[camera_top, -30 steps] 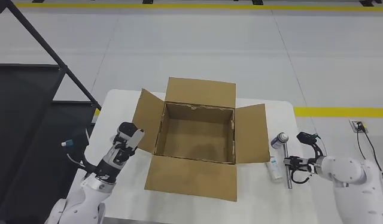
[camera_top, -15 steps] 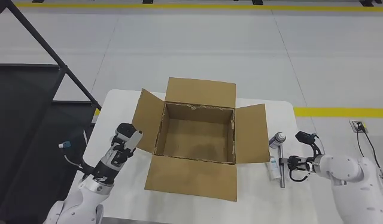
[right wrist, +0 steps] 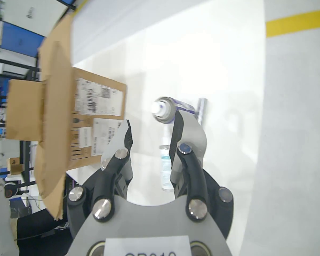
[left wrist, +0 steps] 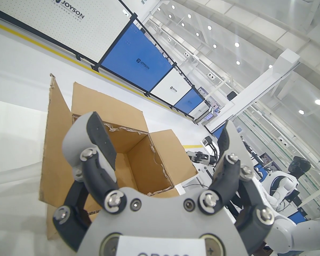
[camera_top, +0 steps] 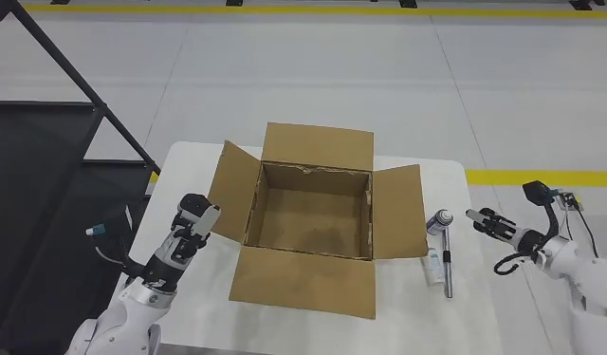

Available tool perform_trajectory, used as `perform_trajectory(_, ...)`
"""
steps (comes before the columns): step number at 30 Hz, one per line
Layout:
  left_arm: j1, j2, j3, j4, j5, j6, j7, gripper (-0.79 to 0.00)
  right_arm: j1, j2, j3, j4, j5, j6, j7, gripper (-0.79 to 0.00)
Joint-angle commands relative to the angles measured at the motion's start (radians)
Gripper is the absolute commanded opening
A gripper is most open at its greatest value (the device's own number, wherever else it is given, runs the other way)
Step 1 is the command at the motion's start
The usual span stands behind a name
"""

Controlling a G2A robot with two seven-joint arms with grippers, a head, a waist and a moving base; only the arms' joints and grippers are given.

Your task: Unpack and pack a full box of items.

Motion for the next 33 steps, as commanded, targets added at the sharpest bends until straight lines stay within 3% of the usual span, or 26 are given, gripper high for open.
perform_trajectory(1, 0.003, 0.0, -0.005, 0.0, -0.001, 0.0, 0.005, 0.0, -0.005, 0.001, -0.019, -0.043, 0.049, -0.012, 0.014, -0.443)
perform_trajectory(9, 0.022, 0.001, -0.025, -0.003, -0.008, -0.001, 0.026, 0.0, 0.087, 0.007, -0.155, -0.046, 0.149, -0.026, 0.138, -0.456)
perform_trajectory(33, 0.046, 0.002, -0.046, -0.011, -0.018, -0.015, 0.035, 0.0, 0.192, 0.024, -0.325, 0.028, 0.164, 0.019, 0.098, -0.637)
